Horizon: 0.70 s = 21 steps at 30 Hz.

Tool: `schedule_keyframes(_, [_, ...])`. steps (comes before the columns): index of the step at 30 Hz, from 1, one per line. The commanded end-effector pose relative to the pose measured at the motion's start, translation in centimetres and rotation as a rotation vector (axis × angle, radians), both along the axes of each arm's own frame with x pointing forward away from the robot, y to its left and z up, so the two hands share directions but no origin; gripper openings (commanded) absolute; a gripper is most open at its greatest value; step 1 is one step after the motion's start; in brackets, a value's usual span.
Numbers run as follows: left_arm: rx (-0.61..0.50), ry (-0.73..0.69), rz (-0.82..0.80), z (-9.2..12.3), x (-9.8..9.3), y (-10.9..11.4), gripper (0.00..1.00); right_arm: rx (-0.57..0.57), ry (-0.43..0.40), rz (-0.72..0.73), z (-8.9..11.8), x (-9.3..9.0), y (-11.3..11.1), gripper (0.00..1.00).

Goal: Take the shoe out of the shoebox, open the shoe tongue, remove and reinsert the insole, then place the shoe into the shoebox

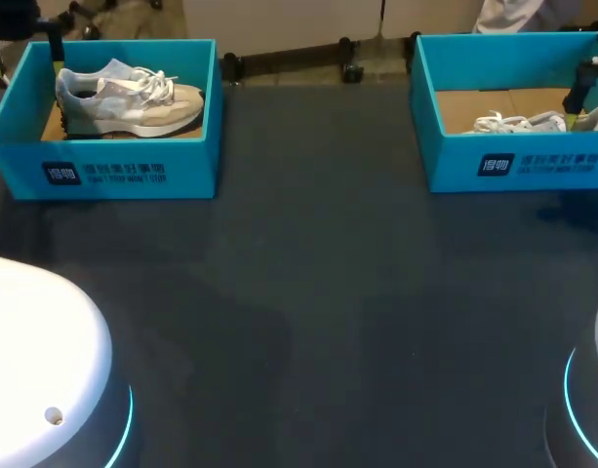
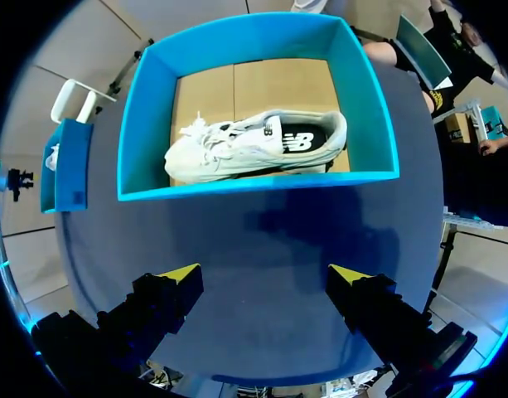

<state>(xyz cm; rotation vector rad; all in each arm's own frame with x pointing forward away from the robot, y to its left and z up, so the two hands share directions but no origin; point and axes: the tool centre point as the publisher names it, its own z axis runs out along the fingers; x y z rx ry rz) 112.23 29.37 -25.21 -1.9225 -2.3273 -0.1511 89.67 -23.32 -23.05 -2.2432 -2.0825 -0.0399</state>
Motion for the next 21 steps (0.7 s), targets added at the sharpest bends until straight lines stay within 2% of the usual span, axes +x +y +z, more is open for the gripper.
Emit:
schedule_keyframes(1, [0.024, -0.03, -0.04, -1.2, 1.0, -1.2, 1.0, 0.001, -0.002, 0.0, 0.0, -0.1, 0.0, 1.0])
schedule_keyframes(7, [0.029, -0.069, -0.081, -2.2, 3.3, -1.5, 1.0, 0.001, -0.002, 0.0, 0.0, -0.1, 0.0, 1.0])
schedule_keyframes(13, [0.034, -0.046, -0.067, -3.7, 5.7, -1.3, 1.0, 0.001, -0.002, 0.0, 0.0, -0.1, 0.0, 1.0])
schedule_keyframes(21, [0.02, -0.044, -0.075, -5.1, 7.2, -1.2, 1.0, 0.001, -0.002, 0.0, 0.0, -0.1, 0.0, 1.0])
